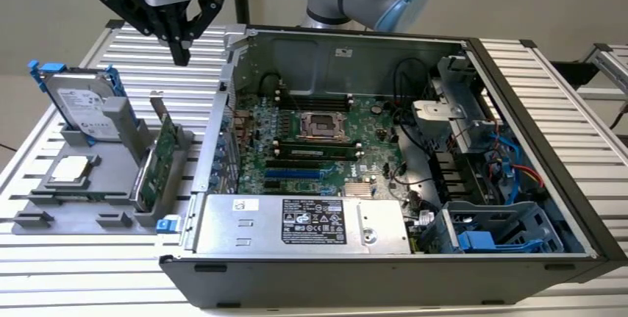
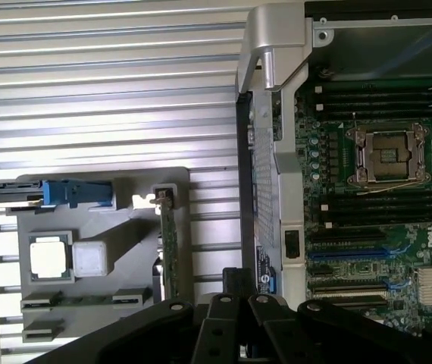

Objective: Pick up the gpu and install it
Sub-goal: 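Reach for the gpu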

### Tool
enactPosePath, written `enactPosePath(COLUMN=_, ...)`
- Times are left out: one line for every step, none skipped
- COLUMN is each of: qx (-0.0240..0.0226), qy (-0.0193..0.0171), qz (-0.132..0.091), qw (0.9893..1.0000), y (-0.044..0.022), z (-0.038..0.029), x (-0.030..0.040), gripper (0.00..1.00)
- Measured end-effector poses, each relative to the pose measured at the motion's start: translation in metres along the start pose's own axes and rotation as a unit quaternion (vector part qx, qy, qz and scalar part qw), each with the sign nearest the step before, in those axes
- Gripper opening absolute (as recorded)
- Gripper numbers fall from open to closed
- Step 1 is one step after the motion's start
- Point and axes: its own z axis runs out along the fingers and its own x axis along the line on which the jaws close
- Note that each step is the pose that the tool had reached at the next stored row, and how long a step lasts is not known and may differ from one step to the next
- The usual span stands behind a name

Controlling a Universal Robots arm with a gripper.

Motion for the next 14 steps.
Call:
enactPosePath(qx=0.0, qy=0.0, qz=0.0, qw=1.0, y=0.0, z=0.0, x=0.0, gripper=0.0)
enactPosePath(qx=0.0, qy=0.0, qz=0.0, qw=1.0, y=0.0, z=0.0, x=0.0, gripper=0.0)
enactPosePath(qx=0.0, qy=0.0, qz=0.0, qw=1.0, y=0.0, z=0.0, x=0.0, gripper=0.0)
enactPosePath(qx=0.0, qy=0.0, qz=0.0, qw=1.0, y=0.0, z=0.0, x=0.0, gripper=0.0)
enactPosePath(qx=0.0, qy=0.0, qz=0.0, qw=1.0, y=0.0, z=0.0, x=0.0, gripper=0.0)
enactPosePath(qx=0.0, qy=0.0, qz=0.0, qw=1.0, y=0.0, z=0.0, x=0.0001, gripper=0.0)
enactPosePath(qx=0.0, qy=0.0, qz=0.0, qw=1.0, y=0.0, z=0.0001, x=0.0001, gripper=0.0)
enactPosePath(qx=0.0, qy=0.0, qz=0.0, qw=1.0, y=0.0, z=0.0001, x=0.0003, gripper=0.0)
enactPosePath(qx=0.0, qy=0.0, qz=0.0, qw=1.0, y=-0.0001, z=0.0001, x=0.0008, gripper=0.0)
enactPosePath(qx=0.0, qy=0.0, qz=0.0, qw=1.0, y=-0.0001, z=0.0001, x=0.0012, gripper=0.0)
enactPosePath(qx=0.0, qy=0.0, qz=0.0, qw=1.0, y=-0.0002, z=0.0, x=0.0017, gripper=0.0)
enactPosePath(qx=0.0, qy=0.0, qz=0.0, qw=1.0, y=-0.0002, z=0.0, x=0.0025, gripper=0.0)
enactPosePath(qx=0.0, qy=0.0, qz=0.0, qw=1.0, y=-0.0003, z=0.0, x=0.0035, gripper=0.0)
enactPosePath(qx=0.0, qy=0.0, qz=0.0, qw=1.0, y=-0.0004, z=0.0, x=0.0049, gripper=0.0)
